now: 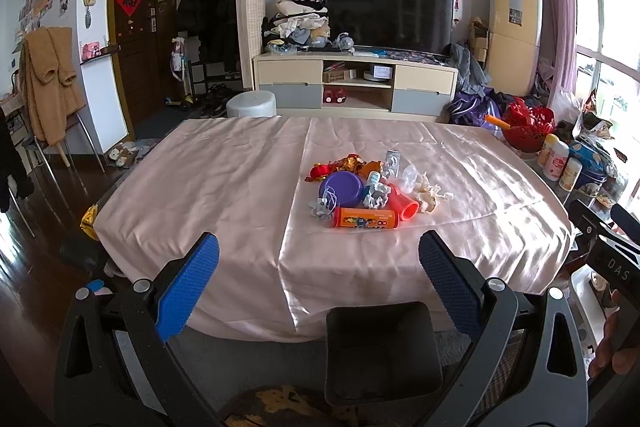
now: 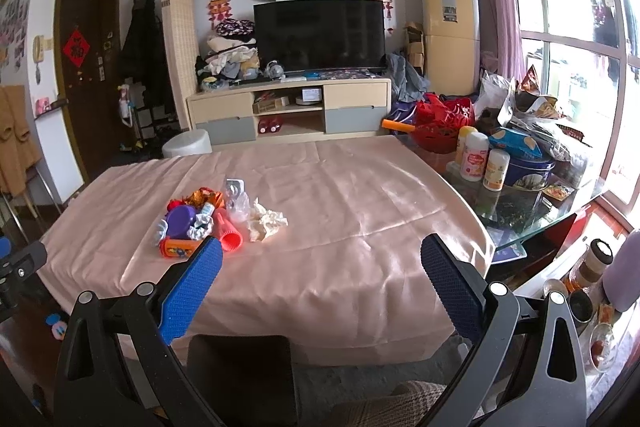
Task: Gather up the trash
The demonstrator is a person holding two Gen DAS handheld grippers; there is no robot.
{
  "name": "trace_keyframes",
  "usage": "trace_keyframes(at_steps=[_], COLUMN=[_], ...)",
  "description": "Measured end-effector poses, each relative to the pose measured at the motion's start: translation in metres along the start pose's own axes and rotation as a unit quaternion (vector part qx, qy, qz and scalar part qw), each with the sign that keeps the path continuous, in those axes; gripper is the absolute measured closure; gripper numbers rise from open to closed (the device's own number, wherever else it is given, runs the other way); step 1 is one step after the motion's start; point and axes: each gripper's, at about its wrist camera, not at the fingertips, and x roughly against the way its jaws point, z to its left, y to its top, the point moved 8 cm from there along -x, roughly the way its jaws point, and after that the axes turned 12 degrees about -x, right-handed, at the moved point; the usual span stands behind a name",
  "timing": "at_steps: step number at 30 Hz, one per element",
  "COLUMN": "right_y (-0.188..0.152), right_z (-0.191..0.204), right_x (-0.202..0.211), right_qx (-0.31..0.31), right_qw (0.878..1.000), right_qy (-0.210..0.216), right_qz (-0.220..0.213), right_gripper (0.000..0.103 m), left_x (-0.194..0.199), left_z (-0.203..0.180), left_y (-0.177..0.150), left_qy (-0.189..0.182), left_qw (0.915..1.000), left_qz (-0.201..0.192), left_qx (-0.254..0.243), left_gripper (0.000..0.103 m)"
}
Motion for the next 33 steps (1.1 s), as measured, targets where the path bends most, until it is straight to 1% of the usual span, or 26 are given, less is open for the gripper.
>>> trace_keyframes(at_steps=[6, 9, 12, 15, 22, 24, 26, 28, 31, 33], right_y=[0.0, 0.005, 0.013, 0.014, 0.008, 0.003, -0.004, -0.011, -0.022, -0.027], right_z=[0.001, 0.001, -0.001, -0.005, -0.004, 0.0, 0.004, 0.008, 0.009, 0.01], right_x=[-0.001, 0.001, -0.002, -0.012, -0.043, -0.055, -0.068, -0.082, -0.103, -0.115], right_qx=[0.0, 0.006, -0.001, -0.005, -0.011, -0.001, 0.02, 0.026, 0.008, 0.001], right_qw=[1.0, 1.0, 1.0, 1.0, 1.0, 0.999, 0.999, 0.998, 0.995, 0.993], right_qy=[-0.001, -0.001, 0.002, -0.003, 0.013, 0.019, 0.009, 0.011, 0.029, 0.036], right_qz=[-0.002, -0.015, -0.027, -0.023, 0.009, 0.025, 0.038, 0.056, 0.095, 0.112], right_gripper=[0.003, 0.003, 0.003, 0.003, 0.003, 0.003, 0.003, 0.003, 0.003, 0.003], left_x=[0.0, 0.0, -0.003, -0.013, -0.048, -0.06, -0.072, -0.083, -0.099, -0.11], left_z=[0.0, 0.0, 0.008, 0.017, 0.027, 0.028, 0.029, 0.03, 0.028, 0.024], left_y=[0.0, -0.001, -0.002, -0.005, -0.01, -0.011, -0.012, -0.014, -0.014, -0.014], left_qy=[0.0, 0.001, 0.008, 0.015, 0.018, 0.016, 0.015, 0.012, 0.004, -0.004], left_qw=[1.0, 1.0, 0.9999, 0.9997, 0.9991, 0.9989, 0.9985, 0.9981, 0.9975, 0.9971], left_qz=[-0.001, 0.0, 0.004, 0.015, 0.038, 0.044, 0.053, 0.06, 0.07, 0.075], left_qx=[0.0, -0.002, 0.004, 0.011, 0.004, -0.001, -0.005, -0.007, -0.01, -0.013], left_gripper=[0.008, 0.008, 0.008, 0.008, 0.008, 0.008, 0.008, 0.008, 0.008, 0.008])
